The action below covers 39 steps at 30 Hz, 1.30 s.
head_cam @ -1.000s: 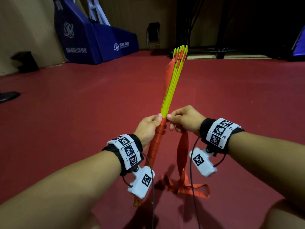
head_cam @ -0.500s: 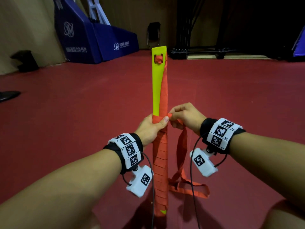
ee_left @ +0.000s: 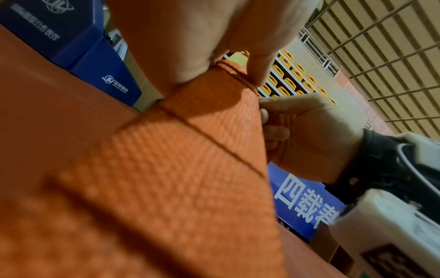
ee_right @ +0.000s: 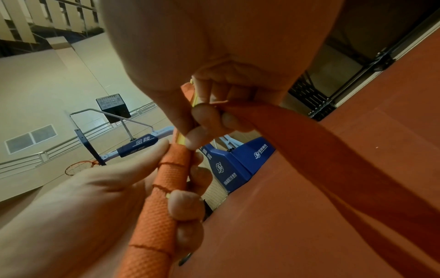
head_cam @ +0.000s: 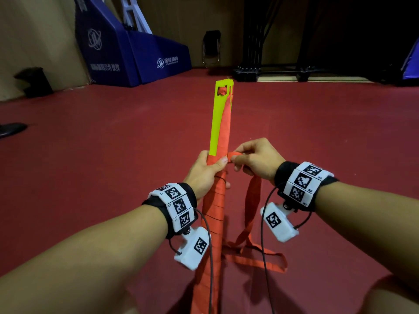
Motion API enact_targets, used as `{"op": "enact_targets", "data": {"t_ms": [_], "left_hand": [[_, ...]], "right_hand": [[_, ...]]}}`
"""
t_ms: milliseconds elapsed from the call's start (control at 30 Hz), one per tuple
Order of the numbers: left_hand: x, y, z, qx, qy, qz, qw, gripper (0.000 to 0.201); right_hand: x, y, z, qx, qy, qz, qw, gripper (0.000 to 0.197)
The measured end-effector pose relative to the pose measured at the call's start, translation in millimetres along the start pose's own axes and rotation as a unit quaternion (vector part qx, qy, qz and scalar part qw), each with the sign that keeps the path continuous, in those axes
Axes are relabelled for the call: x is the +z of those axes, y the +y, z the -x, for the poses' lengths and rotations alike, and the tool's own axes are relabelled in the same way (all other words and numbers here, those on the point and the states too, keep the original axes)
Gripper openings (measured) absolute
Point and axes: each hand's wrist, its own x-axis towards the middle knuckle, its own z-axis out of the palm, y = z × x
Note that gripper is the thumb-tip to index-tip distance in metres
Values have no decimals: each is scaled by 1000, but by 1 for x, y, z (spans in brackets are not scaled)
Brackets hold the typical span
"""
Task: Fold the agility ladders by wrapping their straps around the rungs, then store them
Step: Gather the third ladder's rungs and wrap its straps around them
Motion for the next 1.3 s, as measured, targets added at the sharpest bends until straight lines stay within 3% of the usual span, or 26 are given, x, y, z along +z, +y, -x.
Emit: {"op": "enact_targets", "data": {"t_ms": [233, 567, 733, 867, 967, 1133, 1300], "left_hand": [[3, 6, 1, -7, 46, 71, 996, 28], [10, 10, 2, 5, 67, 66, 996, 25], [11, 1, -3, 33, 52, -37, 997, 24], [9, -2, -1, 20, 13, -78, 997, 56], [5, -5, -3, 36, -10, -103, 994, 41], [-1, -8, -2, 51, 6, -195, 980, 41], [-2, -5, -1, 87, 12, -233, 968, 31]], "right_hand": [[2, 0, 0, 11, 2, -28, 1000, 11], [3, -3, 1, 0, -6, -32, 999, 12], [2, -1, 0, -7, -5, -24, 1000, 29], [-1, 3, -1, -29, 22, 66, 997, 26], [-2, 4, -3, -26, 36, 89, 995, 28], [-2, 4, 0, 20, 37, 136, 990, 35], [2, -5, 1, 26, 27, 71, 997, 40]]}}
